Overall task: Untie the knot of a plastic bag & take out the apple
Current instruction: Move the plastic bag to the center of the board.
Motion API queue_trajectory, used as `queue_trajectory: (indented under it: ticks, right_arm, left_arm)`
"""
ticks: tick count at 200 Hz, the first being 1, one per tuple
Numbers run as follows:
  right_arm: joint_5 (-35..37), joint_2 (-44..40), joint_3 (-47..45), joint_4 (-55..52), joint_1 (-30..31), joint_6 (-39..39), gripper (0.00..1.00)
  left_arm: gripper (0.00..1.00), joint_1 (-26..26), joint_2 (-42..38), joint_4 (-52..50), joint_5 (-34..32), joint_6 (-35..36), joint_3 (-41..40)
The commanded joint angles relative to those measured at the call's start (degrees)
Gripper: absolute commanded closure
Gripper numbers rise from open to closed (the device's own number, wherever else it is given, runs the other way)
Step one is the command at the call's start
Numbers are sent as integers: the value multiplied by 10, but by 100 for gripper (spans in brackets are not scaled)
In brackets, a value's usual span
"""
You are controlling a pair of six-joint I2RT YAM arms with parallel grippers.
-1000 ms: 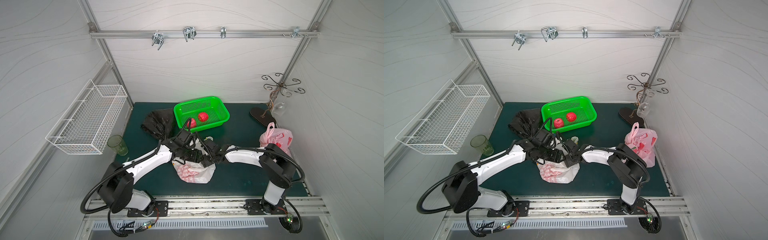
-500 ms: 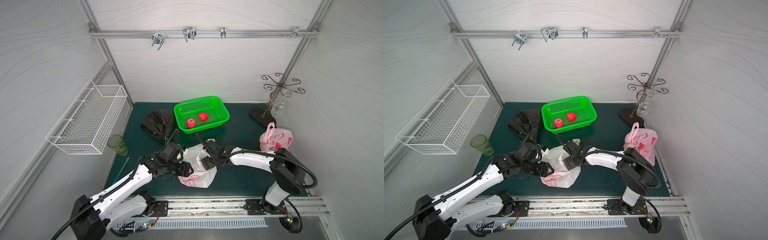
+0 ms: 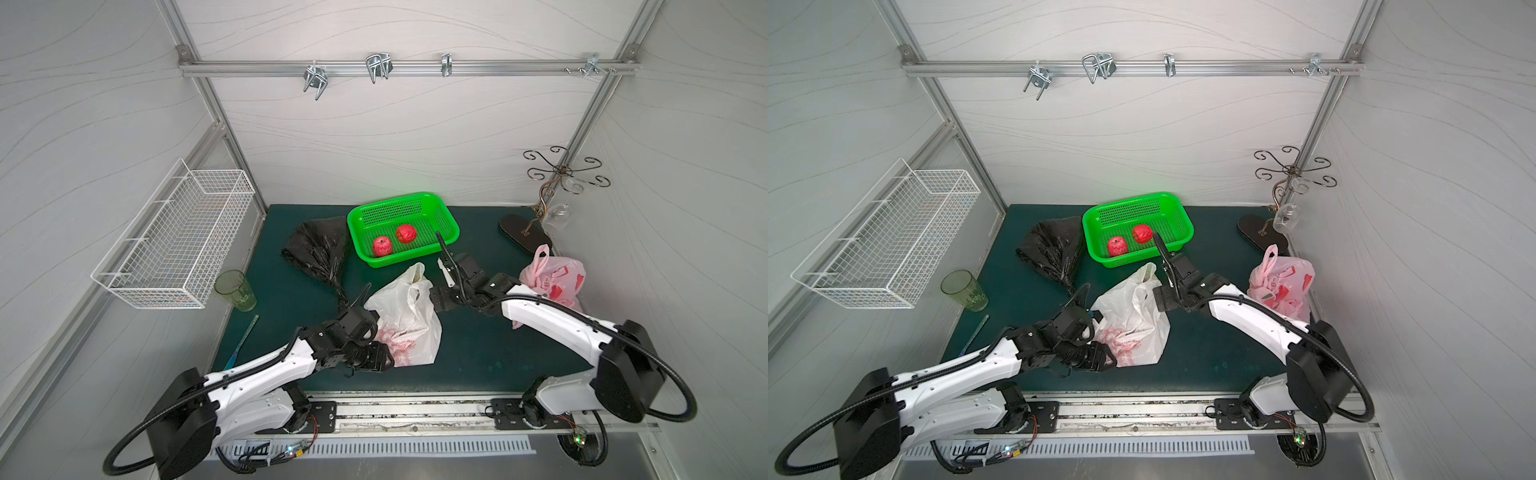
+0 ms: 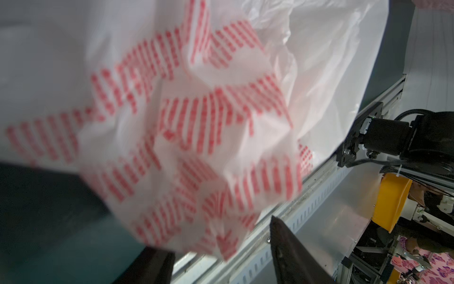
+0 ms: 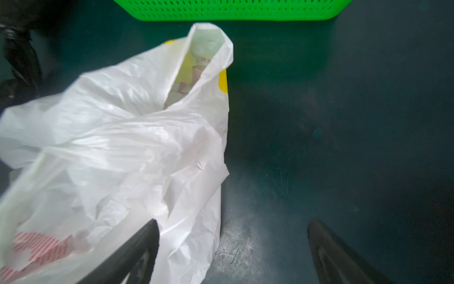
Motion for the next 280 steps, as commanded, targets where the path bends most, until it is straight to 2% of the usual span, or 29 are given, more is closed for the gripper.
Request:
queue_trajectory:
  ticks: [1, 20, 72, 107, 140, 180, 207, 228, 248, 267, 280]
  right_arm:
    - [12, -72, -14, -52, -1, 16, 4]
    - [13, -140, -12, -84, -1, 28, 4]
    - [43, -306, 37, -188, -1, 48, 6]
    - [49, -331, 82, -239, -1, 50, 6]
    - [60, -352, 96, -260, -1, 44, 6]
    - [73, -352, 87, -266, -3, 38, 6]
    - [72, -349, 82, -259, -3, 37, 6]
    - [72, -345, 77, -254, -6, 29, 6]
    - [65, -342, 60, -244, -9, 25, 6]
    - [40, -332, 32, -222, -17, 22, 6]
    - [-5, -313, 10, -196, -27, 22, 5]
  left_arm:
    - [37, 4, 90, 88, -2, 48, 66]
    - [38, 10, 187, 67, 17, 103, 153]
    - [39, 16, 403, 31, 58, 177, 390]
    - [39, 17, 546, -18, 75, 196, 591]
    - [39, 18, 675, -59, 68, 179, 803]
    - [37, 20, 759, -47, 20, 132, 950]
    - [37, 22, 760, -11, 9, 116, 961]
    - [39, 23, 720, 25, 21, 109, 920]
    - [45, 23, 613, 50, 7, 132, 817]
    - [43, 33, 488, 34, -51, 170, 701]
    - [38, 58, 414, 3, -63, 180, 633]
